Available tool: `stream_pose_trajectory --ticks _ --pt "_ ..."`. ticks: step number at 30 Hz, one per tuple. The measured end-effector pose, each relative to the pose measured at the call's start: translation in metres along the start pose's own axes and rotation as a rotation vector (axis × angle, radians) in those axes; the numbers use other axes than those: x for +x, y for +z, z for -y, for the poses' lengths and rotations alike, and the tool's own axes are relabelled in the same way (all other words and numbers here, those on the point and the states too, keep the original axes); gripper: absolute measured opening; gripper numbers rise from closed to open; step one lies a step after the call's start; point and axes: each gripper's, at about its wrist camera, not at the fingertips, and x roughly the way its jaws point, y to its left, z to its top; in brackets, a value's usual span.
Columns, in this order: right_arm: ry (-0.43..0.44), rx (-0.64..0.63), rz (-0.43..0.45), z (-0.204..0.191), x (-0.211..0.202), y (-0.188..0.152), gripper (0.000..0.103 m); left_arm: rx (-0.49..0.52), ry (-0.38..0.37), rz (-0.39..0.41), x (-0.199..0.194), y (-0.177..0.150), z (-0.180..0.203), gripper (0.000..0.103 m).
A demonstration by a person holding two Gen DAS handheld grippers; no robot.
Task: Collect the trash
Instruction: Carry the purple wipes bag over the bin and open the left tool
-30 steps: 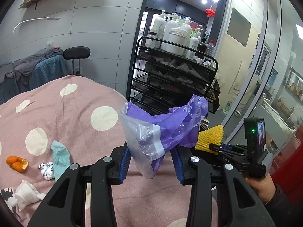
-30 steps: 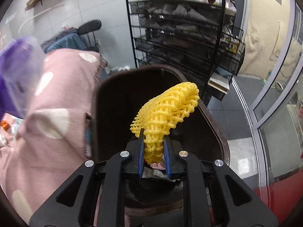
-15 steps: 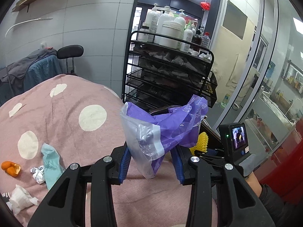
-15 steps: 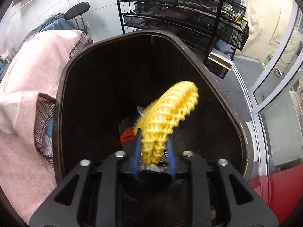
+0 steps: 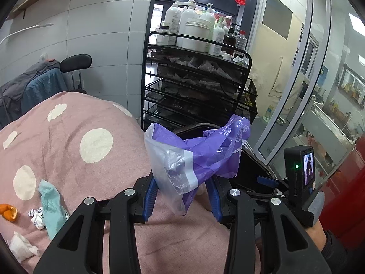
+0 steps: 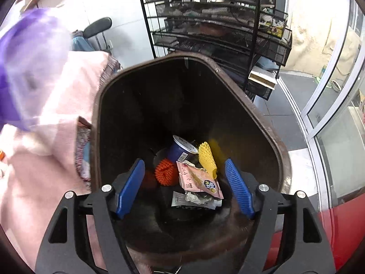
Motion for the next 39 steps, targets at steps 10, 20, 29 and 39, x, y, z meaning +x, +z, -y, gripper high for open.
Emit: stream_pose_trajectory --ticks 10,20,29,39 --pt "0.005 0.035 0.079 0.008 -0.047 -0.011 0.078 0.046 -0.037 -0.058 0.034 0.01 0.022 0.039" --pt "0.002 0.041 0.098 0.012 -0.07 -0.029 0.081 0.098 -0.056 -0.136 0.07 0.017 0.044 0.039" --pt "0.019 0.039 0.099 0.01 -0.076 -0.038 0.082 0.122 -0.067 -0.225 0.101 0.017 0.056 0.04" --pt "0.037 0.037 0.093 0.007 -0.08 -0.044 0.082 0.186 -0.073 -0.207 0.104 0.018 0.068 0.081"
